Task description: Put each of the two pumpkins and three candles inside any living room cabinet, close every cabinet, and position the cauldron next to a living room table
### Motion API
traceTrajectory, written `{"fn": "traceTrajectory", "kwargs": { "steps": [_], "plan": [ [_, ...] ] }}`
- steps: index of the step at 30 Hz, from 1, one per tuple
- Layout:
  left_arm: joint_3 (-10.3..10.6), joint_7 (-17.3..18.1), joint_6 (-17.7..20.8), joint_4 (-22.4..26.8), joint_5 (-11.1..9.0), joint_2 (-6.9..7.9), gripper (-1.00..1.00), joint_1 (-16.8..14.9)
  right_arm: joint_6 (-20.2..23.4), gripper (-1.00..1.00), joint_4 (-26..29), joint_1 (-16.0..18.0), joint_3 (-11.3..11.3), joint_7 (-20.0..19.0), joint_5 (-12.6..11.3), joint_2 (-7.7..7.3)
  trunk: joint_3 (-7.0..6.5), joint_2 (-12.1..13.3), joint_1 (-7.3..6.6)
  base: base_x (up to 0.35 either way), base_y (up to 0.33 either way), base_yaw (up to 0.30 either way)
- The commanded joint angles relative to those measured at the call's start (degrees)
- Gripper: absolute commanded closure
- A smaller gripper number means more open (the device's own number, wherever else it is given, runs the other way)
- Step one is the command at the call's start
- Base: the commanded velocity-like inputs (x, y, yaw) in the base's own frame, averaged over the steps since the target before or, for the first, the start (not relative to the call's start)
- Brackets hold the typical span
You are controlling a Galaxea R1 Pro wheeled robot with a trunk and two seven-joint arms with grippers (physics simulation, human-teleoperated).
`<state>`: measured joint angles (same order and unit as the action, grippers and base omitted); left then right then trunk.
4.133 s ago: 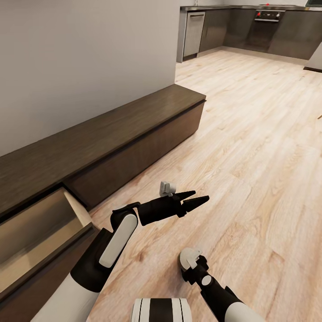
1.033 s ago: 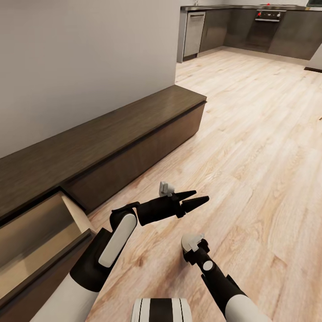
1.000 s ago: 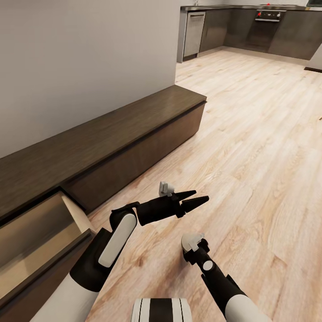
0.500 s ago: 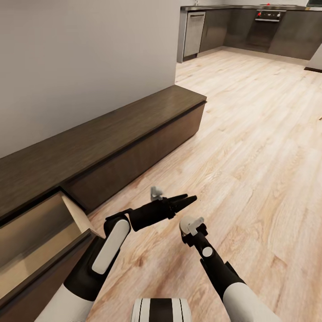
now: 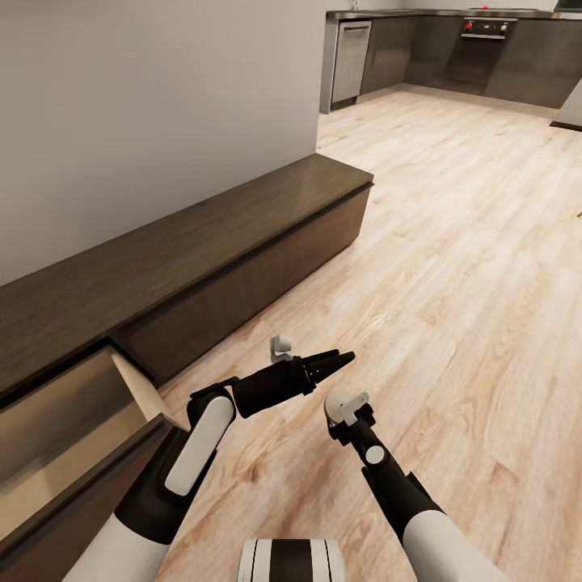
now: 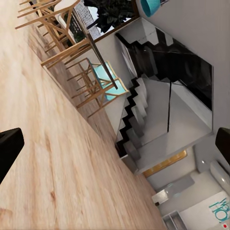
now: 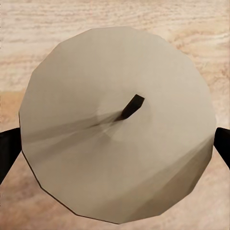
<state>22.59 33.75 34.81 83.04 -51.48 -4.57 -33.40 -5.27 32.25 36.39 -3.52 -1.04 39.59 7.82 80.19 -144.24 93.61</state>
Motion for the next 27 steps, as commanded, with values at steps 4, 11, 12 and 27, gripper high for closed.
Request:
{"fn": "traceTrajectory", "kwargs": {
  "steps": [4, 11, 12, 27],
  "plan": [
    [0.00, 0.00, 0.00, 0.01, -0.01, 0.00, -1.00, 0.00, 0.00, 1.00, 0.06, 0.00, 0.00, -0.03, 0.00, 0.00, 0.00, 0.00, 0.00, 0.000, 0.000, 0.000],
    [-0.04, 0.00, 0.01, 0.01, -0.02, 0.01, -1.00, 0.00, 0.00, 1.00, 0.09, 0.00, 0.01, -0.09, -0.01, 0.00, 0.00, 0.00, 0.00, 0.000, 0.000, 0.000],
    [-0.03, 0.00, 0.01, 0.01, -0.03, 0.02, -1.00, 0.00, 0.00, 1.00, 0.09, 0.00, 0.01, -0.10, -0.02, 0.00, 0.00, 0.00, 0.00, 0.000, 0.000, 0.000],
    [-0.21, -0.17, 0.15, -0.05, 0.04, 0.07, -1.00, 0.00, 0.00, 1.00, 0.08, 0.00, 0.01, -0.10, 0.05, 0.00, 0.00, 0.00, 0.00, 0.000, 0.000, 0.000]
  ]
}}
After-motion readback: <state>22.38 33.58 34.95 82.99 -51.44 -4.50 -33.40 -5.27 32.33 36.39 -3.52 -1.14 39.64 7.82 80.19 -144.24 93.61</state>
